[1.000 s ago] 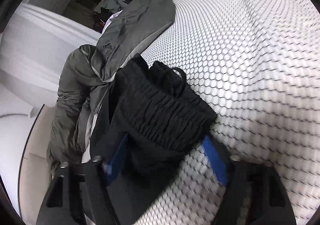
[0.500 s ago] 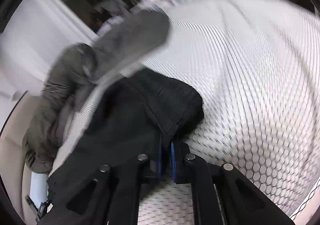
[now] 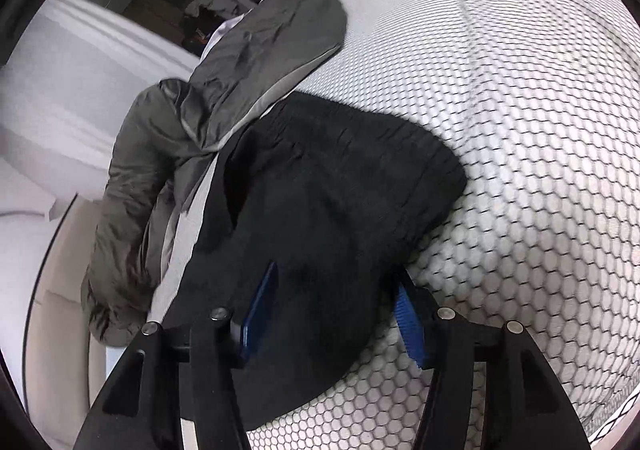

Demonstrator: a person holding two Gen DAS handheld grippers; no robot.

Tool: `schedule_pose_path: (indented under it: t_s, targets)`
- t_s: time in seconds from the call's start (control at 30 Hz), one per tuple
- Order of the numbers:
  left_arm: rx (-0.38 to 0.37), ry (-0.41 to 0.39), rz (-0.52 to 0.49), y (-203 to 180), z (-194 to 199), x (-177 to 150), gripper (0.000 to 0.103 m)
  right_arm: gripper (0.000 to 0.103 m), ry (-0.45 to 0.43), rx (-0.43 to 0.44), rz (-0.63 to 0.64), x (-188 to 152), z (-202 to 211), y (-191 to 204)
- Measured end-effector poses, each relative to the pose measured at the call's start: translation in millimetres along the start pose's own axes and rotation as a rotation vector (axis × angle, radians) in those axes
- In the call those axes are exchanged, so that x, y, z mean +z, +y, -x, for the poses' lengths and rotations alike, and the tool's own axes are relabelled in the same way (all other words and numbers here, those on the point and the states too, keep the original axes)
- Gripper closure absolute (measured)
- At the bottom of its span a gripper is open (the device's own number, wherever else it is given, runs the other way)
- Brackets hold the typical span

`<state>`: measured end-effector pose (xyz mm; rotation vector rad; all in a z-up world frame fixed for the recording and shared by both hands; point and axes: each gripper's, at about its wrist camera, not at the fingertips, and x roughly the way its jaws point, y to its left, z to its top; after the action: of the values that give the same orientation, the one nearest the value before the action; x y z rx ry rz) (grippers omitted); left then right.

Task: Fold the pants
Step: 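Grasp the folded pants leg with the left tool while the right tool holds the waistband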

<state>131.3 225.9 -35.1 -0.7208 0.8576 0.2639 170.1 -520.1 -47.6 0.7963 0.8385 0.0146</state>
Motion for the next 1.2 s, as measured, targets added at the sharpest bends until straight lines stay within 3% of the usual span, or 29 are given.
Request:
schedule_pose_path:
  t_s: [0.13,0.27,0.33,0.37,0.4,0.5,0.77,0.9,1.1,1.2]
  targets:
    - [0.047,-0.003,-0.040,-15.4,-14.3,3.1,0.016,0.046,0.020,-0.012,0.023,-8.6,-11.9,7.4]
    - [0.034,-0.009,-0.034,-23.5,-28.9,8.4,0.018,0.046,0.027,-0.014,0.036,-9.3,-22.0,16.7]
    - [0.005,-0.046,0.007,-19.9,-31.6,13.0,0.040,0.046,0.020,-0.013,0.036,-10.0,-24.3,19.5]
    - [0.007,-0.057,0.020,-21.6,-34.1,13.9,0.066,0.046,0.016,-0.010,0.033,-9.6,-25.0,19.6]
    - [0.004,-0.065,0.040,-18.8,-34.7,14.6,0.078,0.046,0.013,-0.008,0.033,-8.8,-27.9,22.0]
    - [-0.043,-0.094,0.076,-12.8,-28.0,14.3,0.090,0.046,0.013,-0.007,0.035,-9.0,-32.0,25.4]
    - [-0.061,-0.177,0.031,-5.1,27.2,6.4,0.091,0.046,0.024,-0.007,0.048,-8.7,-29.0,21.7]
    - [-0.029,-0.085,0.107,16.9,11.3,1.5,0.091,0.046,0.046,0.000,0.036,-8.8,-29.6,15.3]
    - [-0.028,-0.094,0.104,18.7,7.5,1.2,0.091,0.046,0.071,0.094,-0.024,-7.4,-27.8,0.5]
    - [-0.030,-0.091,0.104,19.0,5.9,0.9,0.091,0.052,0.039,0.079,-0.078,-4.7,-36.5,-8.6]
